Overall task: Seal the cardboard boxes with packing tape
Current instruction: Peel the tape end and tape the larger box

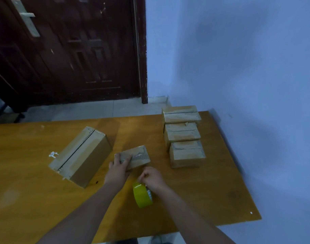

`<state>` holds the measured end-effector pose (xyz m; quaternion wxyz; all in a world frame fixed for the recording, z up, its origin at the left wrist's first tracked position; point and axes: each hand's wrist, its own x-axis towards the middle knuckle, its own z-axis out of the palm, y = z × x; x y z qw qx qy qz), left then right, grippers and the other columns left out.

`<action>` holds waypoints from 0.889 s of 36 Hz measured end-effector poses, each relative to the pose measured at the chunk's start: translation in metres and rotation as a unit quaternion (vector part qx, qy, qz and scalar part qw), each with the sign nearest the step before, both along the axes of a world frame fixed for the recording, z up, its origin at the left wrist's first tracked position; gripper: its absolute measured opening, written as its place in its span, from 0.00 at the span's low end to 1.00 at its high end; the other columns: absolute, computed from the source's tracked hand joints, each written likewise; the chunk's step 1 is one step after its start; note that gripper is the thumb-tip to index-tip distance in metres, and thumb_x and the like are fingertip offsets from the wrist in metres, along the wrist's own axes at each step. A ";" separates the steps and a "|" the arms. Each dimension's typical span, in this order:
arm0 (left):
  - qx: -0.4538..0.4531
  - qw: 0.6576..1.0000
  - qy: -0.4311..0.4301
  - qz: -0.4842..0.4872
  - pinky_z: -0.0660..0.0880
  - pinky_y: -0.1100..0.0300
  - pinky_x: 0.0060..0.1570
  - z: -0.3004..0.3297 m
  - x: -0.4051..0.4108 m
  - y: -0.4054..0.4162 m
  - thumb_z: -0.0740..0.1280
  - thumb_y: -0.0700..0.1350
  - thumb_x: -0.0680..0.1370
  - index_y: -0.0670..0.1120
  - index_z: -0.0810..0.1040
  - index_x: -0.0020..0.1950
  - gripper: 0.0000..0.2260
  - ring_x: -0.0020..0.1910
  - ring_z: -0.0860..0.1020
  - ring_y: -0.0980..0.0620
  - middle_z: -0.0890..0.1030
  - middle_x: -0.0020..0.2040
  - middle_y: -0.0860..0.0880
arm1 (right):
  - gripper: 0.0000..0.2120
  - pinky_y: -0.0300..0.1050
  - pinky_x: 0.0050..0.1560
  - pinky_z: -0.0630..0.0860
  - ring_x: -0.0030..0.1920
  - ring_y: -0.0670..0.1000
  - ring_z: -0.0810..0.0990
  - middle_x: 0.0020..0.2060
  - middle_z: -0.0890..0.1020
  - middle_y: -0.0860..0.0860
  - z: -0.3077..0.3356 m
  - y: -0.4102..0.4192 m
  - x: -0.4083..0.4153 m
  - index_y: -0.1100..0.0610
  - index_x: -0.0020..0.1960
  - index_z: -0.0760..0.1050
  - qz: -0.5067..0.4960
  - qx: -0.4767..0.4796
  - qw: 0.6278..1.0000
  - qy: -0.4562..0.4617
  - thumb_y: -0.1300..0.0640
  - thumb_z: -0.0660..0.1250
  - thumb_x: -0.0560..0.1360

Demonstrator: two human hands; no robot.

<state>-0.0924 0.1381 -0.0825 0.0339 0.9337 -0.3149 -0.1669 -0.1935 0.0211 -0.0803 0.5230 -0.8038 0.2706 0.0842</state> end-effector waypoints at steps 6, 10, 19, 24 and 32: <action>0.004 0.999 0.025 -0.023 0.74 0.49 0.59 0.000 0.020 -0.025 0.59 0.41 0.82 0.59 0.49 0.77 0.29 0.71 0.57 0.40 0.43 0.77 0.46 | 0.15 0.46 0.42 0.74 0.49 0.53 0.76 0.45 0.75 0.52 0.000 -0.014 0.010 0.52 0.29 0.72 -0.012 -0.022 1.000 -0.001 0.64 0.66 0.73; 0.001 0.998 0.041 -0.040 0.73 0.47 0.60 0.000 0.031 -0.040 0.57 0.37 0.81 0.57 0.49 0.77 0.30 0.74 0.53 0.39 0.39 0.77 0.44 | 0.17 0.50 0.42 0.75 0.45 0.57 0.76 0.44 0.75 0.53 -0.005 -0.021 0.018 0.52 0.27 0.70 -0.062 -0.016 0.998 0.005 0.64 0.65 0.73; -0.015 0.994 0.092 -0.054 0.68 0.48 0.65 0.009 0.060 -0.089 0.58 0.29 0.77 0.59 0.49 0.77 0.37 0.74 0.51 0.40 0.37 0.77 0.46 | 0.15 0.51 0.67 0.67 0.71 0.51 0.66 0.71 0.68 0.55 0.012 -0.044 0.039 0.52 0.30 0.73 -0.134 -0.031 0.990 0.024 0.63 0.65 0.74; -0.021 0.991 0.102 -0.087 0.66 0.47 0.67 0.017 0.081 -0.107 0.56 0.30 0.77 0.57 0.53 0.77 0.34 0.73 0.54 0.39 0.41 0.78 0.44 | 0.14 0.48 0.62 0.70 0.66 0.52 0.71 0.68 0.70 0.50 0.013 -0.056 0.057 0.54 0.33 0.77 -0.201 0.004 0.979 0.041 0.65 0.63 0.74; -0.037 0.990 0.072 -0.116 0.69 0.47 0.62 0.030 0.101 -0.079 0.62 0.46 0.79 0.51 0.56 0.75 0.26 0.69 0.61 0.41 0.54 0.75 0.44 | 0.10 0.40 0.38 0.71 0.43 0.51 0.76 0.40 0.79 0.51 0.028 -0.042 0.069 0.56 0.38 0.77 -0.242 -0.018 0.969 0.058 0.65 0.62 0.76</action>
